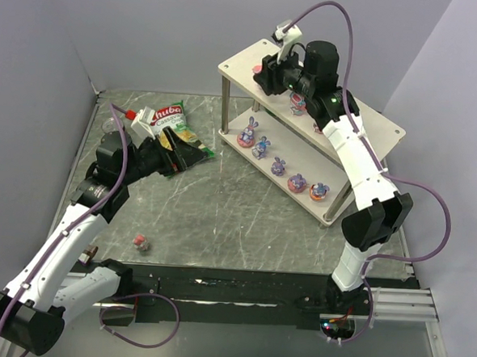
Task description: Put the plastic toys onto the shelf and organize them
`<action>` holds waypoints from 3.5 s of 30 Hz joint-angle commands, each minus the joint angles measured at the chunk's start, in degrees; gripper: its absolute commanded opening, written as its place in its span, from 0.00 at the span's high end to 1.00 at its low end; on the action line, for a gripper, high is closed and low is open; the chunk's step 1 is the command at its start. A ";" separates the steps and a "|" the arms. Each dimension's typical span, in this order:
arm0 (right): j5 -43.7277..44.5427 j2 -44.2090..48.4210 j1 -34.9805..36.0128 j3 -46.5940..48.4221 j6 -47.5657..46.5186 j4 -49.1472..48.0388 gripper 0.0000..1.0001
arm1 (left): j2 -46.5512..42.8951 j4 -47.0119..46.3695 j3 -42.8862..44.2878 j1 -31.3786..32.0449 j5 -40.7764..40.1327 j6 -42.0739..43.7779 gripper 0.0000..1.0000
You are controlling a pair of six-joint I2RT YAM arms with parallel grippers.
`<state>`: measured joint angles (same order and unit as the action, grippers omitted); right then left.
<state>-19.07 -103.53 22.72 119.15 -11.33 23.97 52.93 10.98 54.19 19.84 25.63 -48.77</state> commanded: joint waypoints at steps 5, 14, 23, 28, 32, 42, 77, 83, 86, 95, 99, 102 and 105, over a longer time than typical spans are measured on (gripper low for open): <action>-3.60 5.17 -1.89 -5.42 1.31 -3.66 0.91 | -1.07 -2.63 -0.67 -0.24 0.83 -0.62 0.04; -5.01 8.33 -3.29 -9.11 1.23 -4.81 0.90 | -0.90 -3.69 -1.63 -0.24 1.62 -1.58 0.04; -5.98 9.48 -3.82 -10.70 1.66 -5.86 0.78 | -0.98 -4.48 -2.51 -0.24 1.80 -2.55 0.04; -5.63 9.13 -3.82 -9.38 1.58 -5.42 0.74 | -0.98 -5.01 -3.04 -0.24 2.06 -2.91 0.04; -5.45 8.60 -3.82 -8.24 1.66 -4.98 0.72 | -1.07 -5.01 -3.30 -0.24 1.97 -3.17 0.04; -5.80 7.64 -4.00 -6.30 1.31 -3.05 0.65 | -1.16 -5.18 -3.57 -0.24 1.71 -3.26 0.04; -5.80 5.35 -4.09 -6.92 0.00 -3.05 0.48 | 0.42 -4.83 -2.95 -0.15 1.62 -2.11 0.04; -5.54 5.61 -4.17 -7.71 -0.27 -3.31 0.44 | 0.86 -4.74 -2.60 -0.15 1.53 -1.85 0.04; -5.63 6.14 -4.09 -8.32 -0.44 -3.75 0.40 | 1.13 -4.74 -2.52 -0.24 1.62 -1.76 0.04; -5.71 7.02 -4.09 -9.11 -1.06 -4.46 0.25 | 1.92 -5.36 -2.34 -0.24 1.71 -1.85 0.04; -5.36 7.20 -4.09 -8.85 -1.15 -4.28 0.22 | 2.09 -5.62 -2.43 -0.24 1.88 -2.03 0.04; -5.36 7.46 -4.09 -8.50 -0.88 -4.37 0.18 | 2.09 -5.88 -2.60 -0.24 1.62 -2.11 0.04; -5.36 7.98 -4.09 -8.15 -0.71 -4.45 0.04 | 1.74 -6.32 -2.87 -0.24 1.53 -2.11 0.04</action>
<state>-24.86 -97.67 19.07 109.49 -11.77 21.82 55.05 7.62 50.78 19.84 26.70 -51.16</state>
